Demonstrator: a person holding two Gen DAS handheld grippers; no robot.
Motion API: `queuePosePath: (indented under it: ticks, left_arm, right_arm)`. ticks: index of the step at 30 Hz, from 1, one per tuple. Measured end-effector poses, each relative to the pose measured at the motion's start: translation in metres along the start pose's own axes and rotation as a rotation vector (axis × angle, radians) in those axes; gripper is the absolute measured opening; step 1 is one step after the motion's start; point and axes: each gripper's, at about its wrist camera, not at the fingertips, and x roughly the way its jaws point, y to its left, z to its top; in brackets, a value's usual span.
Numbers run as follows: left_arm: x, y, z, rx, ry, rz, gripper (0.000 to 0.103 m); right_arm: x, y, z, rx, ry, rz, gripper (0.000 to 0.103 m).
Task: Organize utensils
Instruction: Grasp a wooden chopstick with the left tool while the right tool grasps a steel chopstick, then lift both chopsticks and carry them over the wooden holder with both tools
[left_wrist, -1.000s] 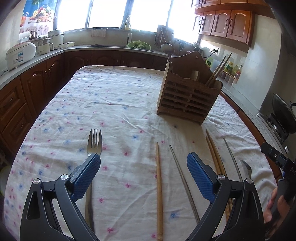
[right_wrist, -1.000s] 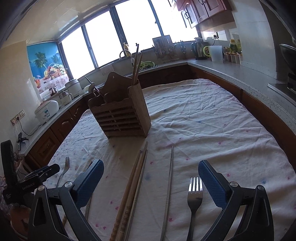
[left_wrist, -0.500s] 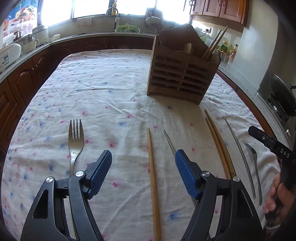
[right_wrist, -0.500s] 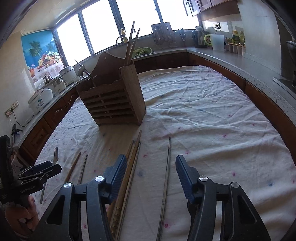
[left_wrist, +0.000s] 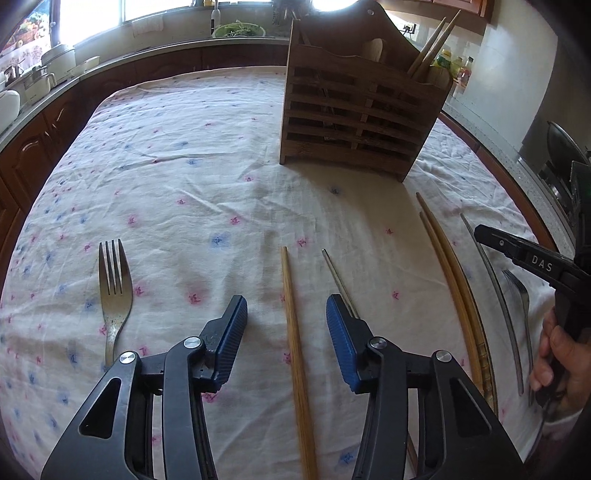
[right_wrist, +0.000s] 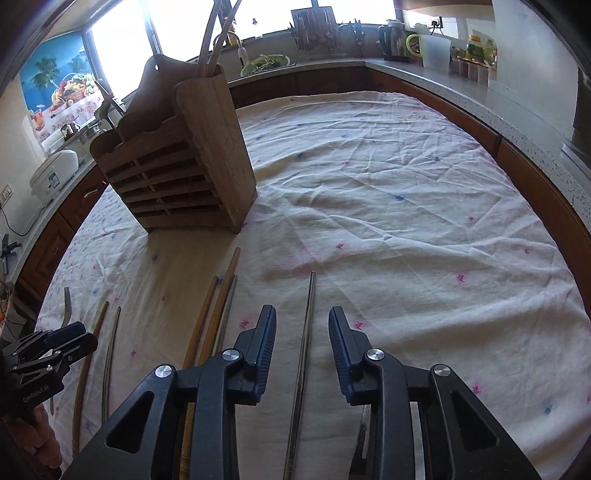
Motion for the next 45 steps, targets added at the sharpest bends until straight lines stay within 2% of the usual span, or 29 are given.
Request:
queuePosePath:
  ticks: [4,9,12,14,20,24,26,30,37,45]
  left_arm:
    - [0.003,0.000,0.003,0.003,0.003,0.001,0.044]
    - [0.009,-0.004,0.009,0.027,0.000,0.018,0.044]
    - [0.013,-0.009,0.013,0.061,-0.003,0.039,0.042]
    - [0.015,-0.012,0.013,0.087,-0.009,0.064,0.031]
    - [0.016,-0.013,0.015,0.132,-0.016,0.067,0.007]
    - [0.015,-0.010,0.014,0.121,-0.006,0.049,0.005]
    - [0.011,-0.005,0.013,0.094,-0.003,0.012,0.004]
    - [-0.005,-0.001,0.009,0.072,-0.027,-0.019,0.004]
    - [-0.044,0.001,0.010,0.045,-0.098,-0.074,0.004]
    - [-0.093,0.000,0.015,0.039,-0.203,-0.126,0.004]
  right_arm:
    - [0.014,0.001,0.004,-0.010,0.030,-0.027,0.025]
    - [0.021,0.013,0.010,-0.080,0.039,-0.048,0.025]
    - [0.023,0.013,0.012,-0.082,0.040,-0.044,0.020]
    - [0.023,0.011,0.012,-0.070,0.039,-0.046,0.012]
    - [0.024,0.013,0.013,-0.079,0.036,-0.066,0.005]
    - [0.021,0.010,0.011,-0.049,0.037,-0.031,0.005]
    - [0.017,0.007,0.009,-0.029,0.037,-0.001,0.004]
    - [0.000,0.008,0.005,-0.008,0.019,0.052,0.004]
    - [-0.038,0.016,0.007,-0.007,-0.050,0.122,0.004]
    - [-0.083,0.022,0.012,-0.011,-0.144,0.148,0.004]
